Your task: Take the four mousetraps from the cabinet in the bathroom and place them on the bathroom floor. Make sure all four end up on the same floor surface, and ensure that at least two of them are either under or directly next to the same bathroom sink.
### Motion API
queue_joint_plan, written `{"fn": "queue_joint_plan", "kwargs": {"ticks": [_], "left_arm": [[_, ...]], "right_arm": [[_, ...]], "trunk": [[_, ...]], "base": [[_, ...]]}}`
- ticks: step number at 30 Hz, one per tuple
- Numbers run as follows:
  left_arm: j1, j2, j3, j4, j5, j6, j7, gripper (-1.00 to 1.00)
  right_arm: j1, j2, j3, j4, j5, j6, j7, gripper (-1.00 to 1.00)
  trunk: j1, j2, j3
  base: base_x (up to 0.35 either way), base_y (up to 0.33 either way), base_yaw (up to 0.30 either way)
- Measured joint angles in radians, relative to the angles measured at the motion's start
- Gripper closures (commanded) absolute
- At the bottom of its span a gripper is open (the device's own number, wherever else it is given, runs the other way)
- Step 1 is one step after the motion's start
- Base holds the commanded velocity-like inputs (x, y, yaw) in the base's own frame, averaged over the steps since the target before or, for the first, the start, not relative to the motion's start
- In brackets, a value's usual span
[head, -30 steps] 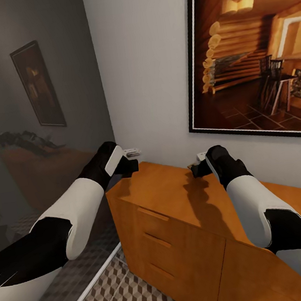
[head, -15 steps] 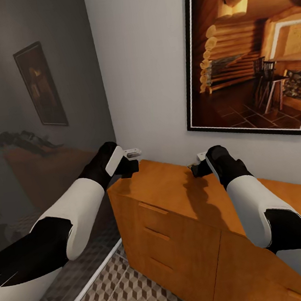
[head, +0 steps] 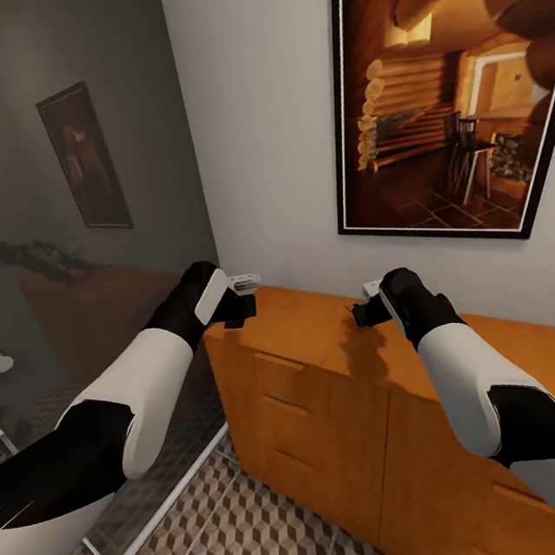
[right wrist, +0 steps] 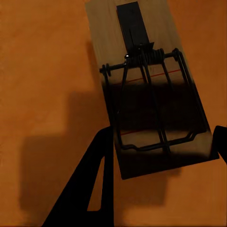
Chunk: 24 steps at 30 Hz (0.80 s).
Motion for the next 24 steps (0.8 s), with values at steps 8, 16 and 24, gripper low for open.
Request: {"fn": "queue_joint_plan", "kwargs": {"ticks": [8,16,24], "left_arm": [[0.0,0.0,0.0,0.0,0.0,0.0,0.0,1.0],[0.0,0.0,0.0,0.0,0.0,0.0,0.0,1.0],[0.0,0.0,-0.001,-0.002,0.0,0.0,0.001,1.0]], "right_arm": [[0.0,0.0,0.0,0.0,0.0,0.0,0.001,1.0],[0.0,0.0,0.0,0.0,0.0,-0.001,0.001,1.0],[0.0,-0.001,-0.001,0.0,0.0,-0.001,0.001,1.0]], "trunk": [[0.0,0.0,0.0],[0.0,0.0,0.0],[0.0,0.0,0.0]], "base": [[-0.008,0.0,0.0],[0.0,0.0,0.0],[0.0,0.0,0.0]]}}
